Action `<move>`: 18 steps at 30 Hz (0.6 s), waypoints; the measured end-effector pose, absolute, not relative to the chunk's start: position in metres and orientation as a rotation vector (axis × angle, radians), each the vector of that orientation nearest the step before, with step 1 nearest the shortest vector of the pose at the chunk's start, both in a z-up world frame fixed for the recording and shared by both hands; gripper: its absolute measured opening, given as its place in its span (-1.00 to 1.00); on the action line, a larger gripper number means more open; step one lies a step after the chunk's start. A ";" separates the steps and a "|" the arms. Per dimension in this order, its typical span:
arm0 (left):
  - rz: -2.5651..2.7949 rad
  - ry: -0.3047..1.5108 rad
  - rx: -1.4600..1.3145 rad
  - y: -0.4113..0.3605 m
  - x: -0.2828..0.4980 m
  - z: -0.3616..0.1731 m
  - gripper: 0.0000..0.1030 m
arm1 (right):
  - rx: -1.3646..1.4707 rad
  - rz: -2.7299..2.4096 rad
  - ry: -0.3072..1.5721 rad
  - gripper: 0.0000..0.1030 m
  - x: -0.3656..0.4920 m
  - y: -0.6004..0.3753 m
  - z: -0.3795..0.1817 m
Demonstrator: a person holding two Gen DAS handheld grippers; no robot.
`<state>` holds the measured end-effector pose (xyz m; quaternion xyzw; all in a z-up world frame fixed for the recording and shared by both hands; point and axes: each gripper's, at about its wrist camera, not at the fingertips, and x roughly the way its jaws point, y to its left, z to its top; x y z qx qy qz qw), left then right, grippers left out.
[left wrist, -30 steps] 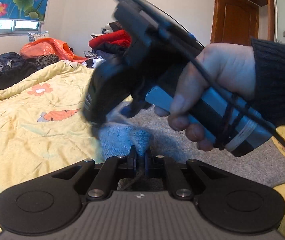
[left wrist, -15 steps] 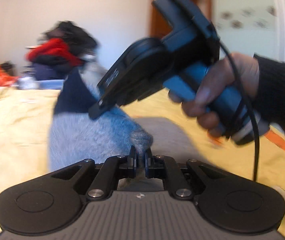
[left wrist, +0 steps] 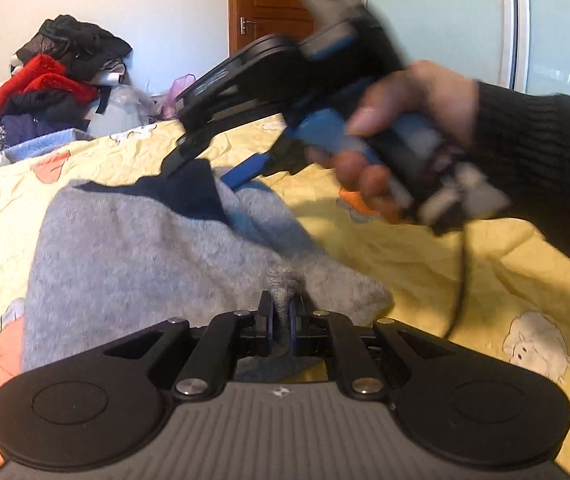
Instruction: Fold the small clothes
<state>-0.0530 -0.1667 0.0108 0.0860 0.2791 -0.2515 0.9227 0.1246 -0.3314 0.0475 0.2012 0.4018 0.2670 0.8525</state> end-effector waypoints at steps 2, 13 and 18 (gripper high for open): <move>-0.519 0.577 0.201 -0.175 -0.051 0.010 -0.86 | 0.429 0.534 0.883 0.13 0.145 -0.329 0.040; -0.574 0.666 0.154 -0.186 -0.050 0.006 -0.87 | 0.319 0.458 0.813 -0.74 0.138 -0.349 0.041; -0.662 0.643 0.089 -0.158 -0.064 0.029 -0.85 | 0.512 0.456 0.799 0.39 0.130 -0.369 0.030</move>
